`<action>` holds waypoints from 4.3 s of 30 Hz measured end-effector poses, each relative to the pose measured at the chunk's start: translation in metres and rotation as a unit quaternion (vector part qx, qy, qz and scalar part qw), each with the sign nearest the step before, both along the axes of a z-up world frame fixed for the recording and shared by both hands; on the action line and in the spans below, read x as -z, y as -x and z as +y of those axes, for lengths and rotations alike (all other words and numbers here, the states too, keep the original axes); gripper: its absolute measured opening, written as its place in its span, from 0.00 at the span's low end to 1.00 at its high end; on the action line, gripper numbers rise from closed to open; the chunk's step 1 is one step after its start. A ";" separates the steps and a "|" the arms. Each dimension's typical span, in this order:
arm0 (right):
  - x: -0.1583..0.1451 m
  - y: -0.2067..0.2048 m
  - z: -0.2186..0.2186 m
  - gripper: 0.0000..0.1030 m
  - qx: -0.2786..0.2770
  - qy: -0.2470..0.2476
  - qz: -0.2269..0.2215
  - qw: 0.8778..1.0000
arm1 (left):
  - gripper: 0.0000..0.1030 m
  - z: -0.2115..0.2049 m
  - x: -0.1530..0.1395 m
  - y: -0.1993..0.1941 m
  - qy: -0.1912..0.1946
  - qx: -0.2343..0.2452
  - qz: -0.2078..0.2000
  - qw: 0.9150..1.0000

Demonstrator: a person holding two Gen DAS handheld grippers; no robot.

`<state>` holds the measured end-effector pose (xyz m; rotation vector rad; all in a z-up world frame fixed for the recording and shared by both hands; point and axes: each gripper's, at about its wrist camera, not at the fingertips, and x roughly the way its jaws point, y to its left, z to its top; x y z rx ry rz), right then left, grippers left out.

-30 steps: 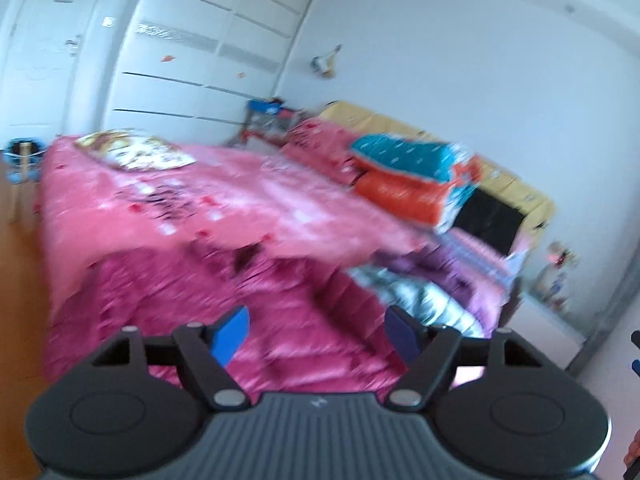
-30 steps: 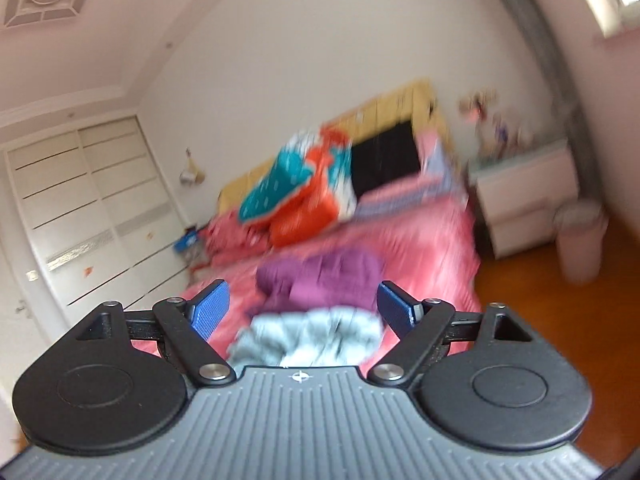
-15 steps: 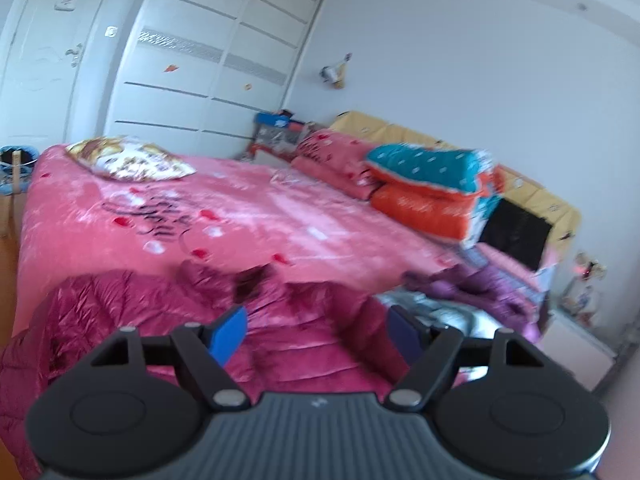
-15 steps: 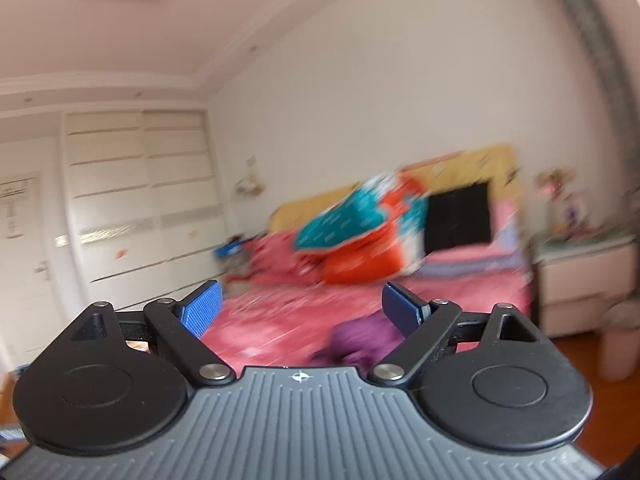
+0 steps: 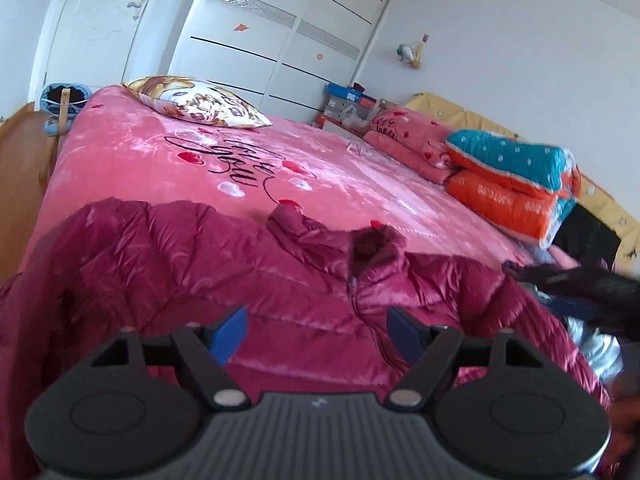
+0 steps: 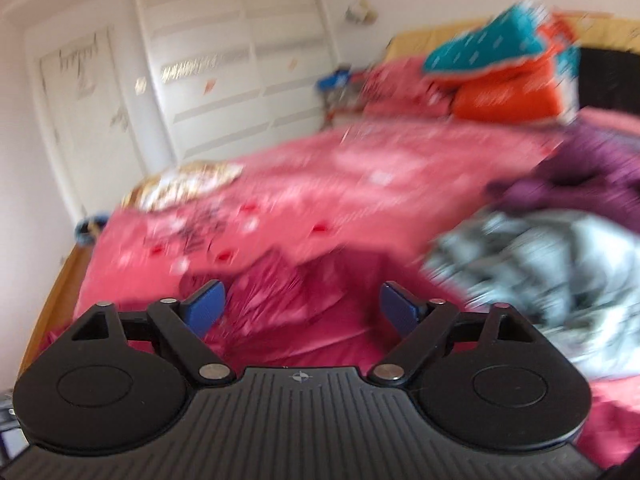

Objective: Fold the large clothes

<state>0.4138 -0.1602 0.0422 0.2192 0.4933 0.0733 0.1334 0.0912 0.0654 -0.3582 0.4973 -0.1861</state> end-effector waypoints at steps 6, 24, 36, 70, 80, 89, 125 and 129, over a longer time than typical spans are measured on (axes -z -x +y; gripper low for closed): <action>0.060 -0.082 0.066 0.74 -0.041 0.074 0.036 0.996 | 0.75 0.009 0.015 -0.020 0.027 0.000 -0.003 1.000; 0.135 -0.202 0.122 0.30 -0.059 0.130 0.090 0.986 | 0.78 0.030 0.034 -0.044 0.078 -0.048 0.060 0.994; 0.136 -0.188 0.119 0.30 -0.058 0.115 0.061 0.990 | 0.79 0.029 0.043 -0.051 0.055 -0.045 0.084 0.994; 0.051 0.172 -0.062 0.98 0.242 -0.021 -0.002 0.970 | 0.80 -0.082 0.030 0.043 -0.099 0.165 -0.022 0.981; 0.073 0.191 -0.051 1.00 0.224 -0.049 0.015 0.973 | 0.80 -0.031 0.024 0.094 -0.098 0.066 -0.013 0.993; 0.075 0.188 -0.035 1.00 0.181 -0.041 0.024 0.982 | 0.79 0.086 0.035 0.072 0.006 -0.075 0.057 0.996; 0.111 0.142 -0.001 1.00 0.151 0.049 0.084 0.984 | 0.77 0.189 0.064 0.031 0.163 -0.108 0.061 0.979; 0.117 0.139 0.001 1.00 0.148 0.052 0.086 0.984 | 0.77 0.210 0.054 0.029 0.139 -0.196 0.031 0.970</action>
